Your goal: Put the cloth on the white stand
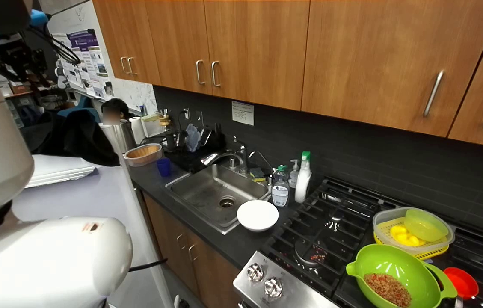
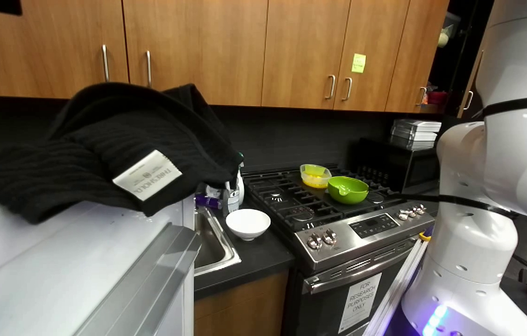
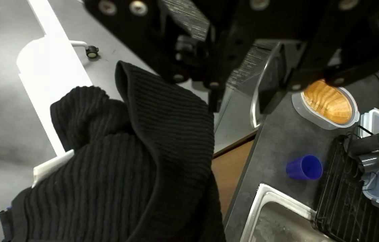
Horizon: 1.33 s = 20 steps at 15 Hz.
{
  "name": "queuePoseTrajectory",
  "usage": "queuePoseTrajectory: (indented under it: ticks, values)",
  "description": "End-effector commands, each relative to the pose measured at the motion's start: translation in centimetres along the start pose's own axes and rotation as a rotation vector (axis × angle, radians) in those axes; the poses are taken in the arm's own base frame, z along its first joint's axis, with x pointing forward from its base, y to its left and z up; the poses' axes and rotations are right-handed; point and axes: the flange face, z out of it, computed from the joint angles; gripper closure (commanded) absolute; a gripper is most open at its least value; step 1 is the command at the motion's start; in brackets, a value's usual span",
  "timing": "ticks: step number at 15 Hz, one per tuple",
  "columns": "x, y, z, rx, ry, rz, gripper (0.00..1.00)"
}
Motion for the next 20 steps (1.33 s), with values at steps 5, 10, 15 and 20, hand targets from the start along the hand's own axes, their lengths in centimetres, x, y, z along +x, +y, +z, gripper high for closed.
queuePoseTrajectory:
  ticks: [5, 10, 15, 20]
  values:
    - [0.0, 0.1, -0.1, 0.0, -0.001, 0.0, 0.65]
    - [-1.3, 0.7, 0.4, 0.024, -0.016, 0.033, 0.23]
    - [-2.0, 1.2, 1.8, 0.032, -0.035, 0.089, 0.0]
    - [-5.1, 0.1, 3.8, 0.061, -0.082, 0.228, 0.0]
